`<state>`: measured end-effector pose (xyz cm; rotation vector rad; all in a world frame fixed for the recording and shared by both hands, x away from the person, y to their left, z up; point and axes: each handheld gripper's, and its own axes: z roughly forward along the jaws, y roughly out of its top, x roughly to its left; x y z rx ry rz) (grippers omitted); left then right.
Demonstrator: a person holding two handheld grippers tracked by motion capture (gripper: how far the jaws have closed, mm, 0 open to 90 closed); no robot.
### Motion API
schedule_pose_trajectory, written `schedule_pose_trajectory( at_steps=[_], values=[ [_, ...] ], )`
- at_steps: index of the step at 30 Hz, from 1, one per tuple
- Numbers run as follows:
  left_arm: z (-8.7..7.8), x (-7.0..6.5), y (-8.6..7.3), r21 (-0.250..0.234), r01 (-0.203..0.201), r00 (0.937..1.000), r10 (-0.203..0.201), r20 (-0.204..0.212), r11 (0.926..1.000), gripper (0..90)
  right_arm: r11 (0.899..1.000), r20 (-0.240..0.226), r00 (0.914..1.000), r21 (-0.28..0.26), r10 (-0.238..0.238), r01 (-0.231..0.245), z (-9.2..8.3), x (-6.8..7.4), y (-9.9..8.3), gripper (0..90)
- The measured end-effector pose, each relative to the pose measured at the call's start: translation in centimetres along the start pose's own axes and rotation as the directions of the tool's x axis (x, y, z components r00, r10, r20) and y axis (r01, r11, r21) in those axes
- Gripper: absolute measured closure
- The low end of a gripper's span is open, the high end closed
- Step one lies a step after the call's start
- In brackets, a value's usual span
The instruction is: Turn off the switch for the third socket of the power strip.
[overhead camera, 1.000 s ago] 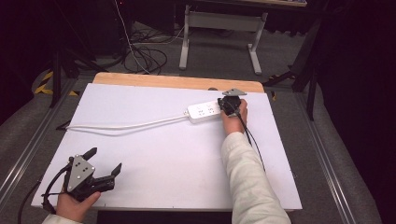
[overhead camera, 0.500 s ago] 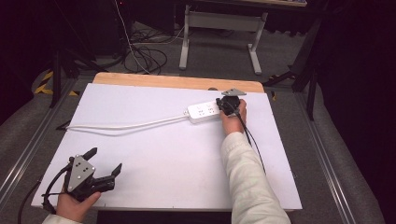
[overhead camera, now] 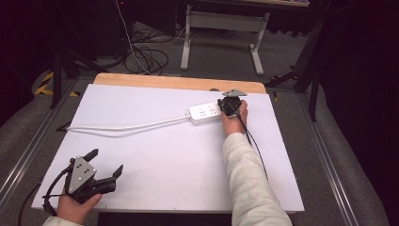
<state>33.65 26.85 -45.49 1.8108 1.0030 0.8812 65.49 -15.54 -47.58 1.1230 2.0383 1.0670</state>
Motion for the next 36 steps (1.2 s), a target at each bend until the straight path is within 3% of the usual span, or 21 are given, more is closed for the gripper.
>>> schedule_pose_trajectory(
  at_steps=[5,9,10,12,17,21,25,36],
  values=[
    [0.0,0.0,0.0,0.001,0.003,1.0000,-0.003,0.000,1.0000,9.8,0.999,-0.005,0.9995,0.012,0.032,-0.032,0.0,-0.2,0.0,90.0],
    [0.0,0.1,0.0,-0.003,0.003,1.0000,-0.003,-0.001,1.0000,9.7,1.000,-0.014,0.9996,0.010,0.024,-0.024,-0.1,-0.2,0.0,90.0],
    [0.0,0.1,0.0,-0.001,0.005,1.0000,-0.005,-0.001,1.0000,9.7,0.999,-0.033,0.9990,-0.015,0.029,-0.029,-0.2,-0.2,0.1,90.0],
    [0.1,0.1,0.0,0.000,0.011,0.9999,-0.011,0.000,0.9999,9.7,1.000,-0.028,0.9996,0.006,0.004,-0.003,-0.6,0.0,0.2,90.0],
    [0.1,0.1,0.0,0.002,0.008,1.0000,-0.008,0.002,1.0000,9.7,0.997,-0.053,0.9986,-0.079,-0.007,0.002,-2.3,0.4,1.6,90.0],
    [0.0,0.1,0.0,-0.001,0.006,1.0000,-0.006,0.001,1.0000,9.7,0.996,-0.055,0.9980,-0.083,-0.032,0.028,-3.5,0.8,2.2,90.0],
    [0.1,0.0,0.1,-0.001,0.001,1.0000,-0.001,-0.001,1.0000,9.7,0.994,-0.080,0.9965,-0.107,-0.024,0.016,-4.7,1.1,2.7,90.0],
    [0.1,-0.1,0.1,-0.001,0.000,1.0000,0.000,-0.001,1.0000,9.7,0.987,-0.118,0.9911,-0.158,-0.061,0.042,-7.6,1.9,3.8,90.0]
  ],
)
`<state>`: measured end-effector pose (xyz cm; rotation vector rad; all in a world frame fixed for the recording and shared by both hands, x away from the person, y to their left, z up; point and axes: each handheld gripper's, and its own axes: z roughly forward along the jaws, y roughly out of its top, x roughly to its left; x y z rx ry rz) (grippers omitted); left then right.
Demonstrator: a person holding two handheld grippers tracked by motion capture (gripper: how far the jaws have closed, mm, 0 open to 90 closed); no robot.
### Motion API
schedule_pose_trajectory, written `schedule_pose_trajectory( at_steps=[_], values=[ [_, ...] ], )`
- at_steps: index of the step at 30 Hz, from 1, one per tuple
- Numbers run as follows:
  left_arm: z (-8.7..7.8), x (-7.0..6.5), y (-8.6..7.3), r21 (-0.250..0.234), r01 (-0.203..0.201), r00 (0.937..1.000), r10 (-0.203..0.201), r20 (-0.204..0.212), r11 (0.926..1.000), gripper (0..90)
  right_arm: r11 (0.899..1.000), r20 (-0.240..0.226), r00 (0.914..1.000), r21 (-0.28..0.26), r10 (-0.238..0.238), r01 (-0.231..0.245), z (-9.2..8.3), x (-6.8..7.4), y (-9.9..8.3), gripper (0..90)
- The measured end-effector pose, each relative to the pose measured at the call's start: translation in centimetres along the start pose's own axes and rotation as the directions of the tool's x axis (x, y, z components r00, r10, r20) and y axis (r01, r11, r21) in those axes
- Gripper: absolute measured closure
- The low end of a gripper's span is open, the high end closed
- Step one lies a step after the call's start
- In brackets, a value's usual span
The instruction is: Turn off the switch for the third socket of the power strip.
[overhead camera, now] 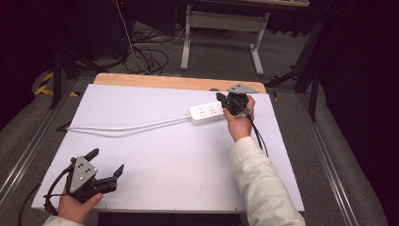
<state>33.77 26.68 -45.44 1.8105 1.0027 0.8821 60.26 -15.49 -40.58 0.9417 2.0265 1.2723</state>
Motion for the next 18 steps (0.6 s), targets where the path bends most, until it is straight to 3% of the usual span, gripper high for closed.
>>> schedule_pose_trajectory(
  at_steps=[10,18],
  values=[
    [-0.1,0.1,0.0,-0.002,0.001,1.0000,-0.001,0.000,1.0000,9.7,1.000,-0.042,0.9991,-0.019,0.001,-0.002,-2.3,1.2,0.6,90.0],
    [0.0,0.0,0.0,-0.001,-0.002,1.0000,0.002,-0.002,1.0000,9.7,0.999,-0.057,0.9980,-0.016,0.027,-0.028,-3.9,0.9,0.4,89.3]
  ],
)
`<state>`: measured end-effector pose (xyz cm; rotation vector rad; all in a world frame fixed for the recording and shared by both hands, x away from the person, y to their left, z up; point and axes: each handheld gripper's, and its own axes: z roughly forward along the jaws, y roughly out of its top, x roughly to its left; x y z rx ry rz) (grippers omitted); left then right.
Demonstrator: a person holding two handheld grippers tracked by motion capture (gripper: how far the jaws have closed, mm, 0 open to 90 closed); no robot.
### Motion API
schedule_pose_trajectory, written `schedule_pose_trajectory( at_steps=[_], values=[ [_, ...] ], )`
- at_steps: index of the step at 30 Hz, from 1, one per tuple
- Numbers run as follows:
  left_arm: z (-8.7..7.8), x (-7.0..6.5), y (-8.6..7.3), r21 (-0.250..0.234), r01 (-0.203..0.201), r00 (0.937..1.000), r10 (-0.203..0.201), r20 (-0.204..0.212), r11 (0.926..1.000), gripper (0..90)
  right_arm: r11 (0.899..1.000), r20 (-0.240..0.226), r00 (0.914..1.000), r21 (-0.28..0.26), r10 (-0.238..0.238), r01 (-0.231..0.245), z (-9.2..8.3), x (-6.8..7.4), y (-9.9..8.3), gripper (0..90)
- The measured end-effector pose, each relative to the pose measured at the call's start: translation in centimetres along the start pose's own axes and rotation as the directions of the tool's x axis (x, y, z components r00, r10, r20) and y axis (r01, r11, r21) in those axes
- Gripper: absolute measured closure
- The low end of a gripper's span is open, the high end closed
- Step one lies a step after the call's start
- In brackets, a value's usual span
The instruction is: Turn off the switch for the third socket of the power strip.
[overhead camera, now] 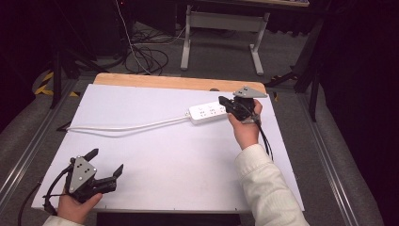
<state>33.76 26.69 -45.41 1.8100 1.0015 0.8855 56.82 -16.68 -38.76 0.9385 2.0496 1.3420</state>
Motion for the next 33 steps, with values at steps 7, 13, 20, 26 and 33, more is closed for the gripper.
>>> schedule_pose_trajectory(
  at_steps=[7,13,20,26,33],
  values=[
    [0.0,0.0,0.0,-0.002,-0.002,1.0000,0.002,0.003,1.0000,9.7,1.000,-0.047,0.9989,0.003,0.007,-0.007,-1.3,0.6,-0.2,70.5],
    [-0.1,0.1,0.0,-0.002,0.003,1.0000,-0.003,0.003,1.0000,9.7,1.000,-0.064,0.9979,-0.012,-0.009,0.008,-2.6,1.3,-0.4,61.0],
    [-0.1,0.0,0.0,-0.003,0.003,1.0000,-0.003,0.001,1.0000,9.7,1.000,-0.102,0.9946,-0.014,-0.021,0.020,-4.3,1.9,-0.4,58.0],
    [-0.2,0.0,0.0,-0.002,-0.001,1.0000,0.001,0.001,1.0000,9.7,0.999,-0.136,0.9901,-0.015,-0.034,0.032,-5.8,2.4,-0.7,54.0],
    [-0.5,0.0,0.2,-0.004,0.017,0.9997,-0.017,0.018,0.9998,9.7,1.000,-0.172,0.9848,0.005,-0.026,0.027,-7.8,2.9,-2.0,42.0]
  ],
)
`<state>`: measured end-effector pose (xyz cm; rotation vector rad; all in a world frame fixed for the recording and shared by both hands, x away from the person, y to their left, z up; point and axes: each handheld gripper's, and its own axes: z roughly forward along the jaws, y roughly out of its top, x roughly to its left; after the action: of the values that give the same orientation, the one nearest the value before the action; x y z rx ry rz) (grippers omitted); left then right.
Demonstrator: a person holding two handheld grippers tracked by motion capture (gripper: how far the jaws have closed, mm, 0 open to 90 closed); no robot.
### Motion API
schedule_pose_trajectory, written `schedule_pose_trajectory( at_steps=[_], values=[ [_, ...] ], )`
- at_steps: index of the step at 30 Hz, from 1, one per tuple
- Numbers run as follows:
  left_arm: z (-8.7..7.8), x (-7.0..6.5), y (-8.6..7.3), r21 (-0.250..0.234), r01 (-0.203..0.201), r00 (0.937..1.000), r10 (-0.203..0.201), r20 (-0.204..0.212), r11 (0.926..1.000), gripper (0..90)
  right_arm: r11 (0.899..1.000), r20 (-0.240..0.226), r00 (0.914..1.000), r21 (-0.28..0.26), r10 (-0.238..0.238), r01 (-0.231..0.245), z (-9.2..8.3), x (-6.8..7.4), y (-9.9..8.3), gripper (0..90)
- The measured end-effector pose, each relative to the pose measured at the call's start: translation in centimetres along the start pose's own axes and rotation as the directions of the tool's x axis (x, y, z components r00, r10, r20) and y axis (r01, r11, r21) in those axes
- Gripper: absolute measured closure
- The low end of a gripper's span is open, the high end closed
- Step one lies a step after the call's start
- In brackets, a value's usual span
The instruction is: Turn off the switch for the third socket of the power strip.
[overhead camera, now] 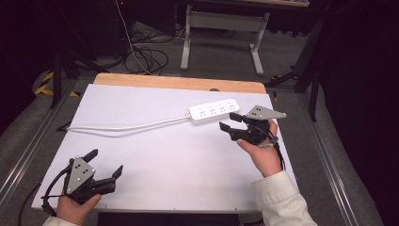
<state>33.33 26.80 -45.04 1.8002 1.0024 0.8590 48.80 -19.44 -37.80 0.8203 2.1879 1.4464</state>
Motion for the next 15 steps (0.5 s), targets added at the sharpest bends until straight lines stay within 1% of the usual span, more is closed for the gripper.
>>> schedule_pose_trajectory(
  at_steps=[4,7,9,15],
  values=[
    [-0.2,0.0,0.1,0.002,-0.003,1.0000,0.003,0.002,1.0000,9.7,1.000,-0.013,0.9999,-0.012,0.003,-0.003,-1.2,0.3,-0.9,39.3],
    [-0.3,-0.1,0.1,0.010,0.000,0.9999,0.000,0.014,1.0000,10.3,1.000,-0.037,0.9993,0.009,0.009,-0.009,-1.7,0.7,-1.7,36.6],
    [-0.3,-0.2,0.2,0.012,-0.011,0.9999,0.011,0.013,0.9999,10.4,1.000,-0.053,0.9986,0.025,-0.004,0.005,-1.9,0.9,-2.2,36.4],
    [-0.3,-0.2,0.2,0.012,-0.015,0.9999,0.015,0.005,0.9998,10.4,0.999,-0.085,0.9964,0.032,-0.011,0.013,-2.5,2.0,-3.7,36.4]
  ],
)
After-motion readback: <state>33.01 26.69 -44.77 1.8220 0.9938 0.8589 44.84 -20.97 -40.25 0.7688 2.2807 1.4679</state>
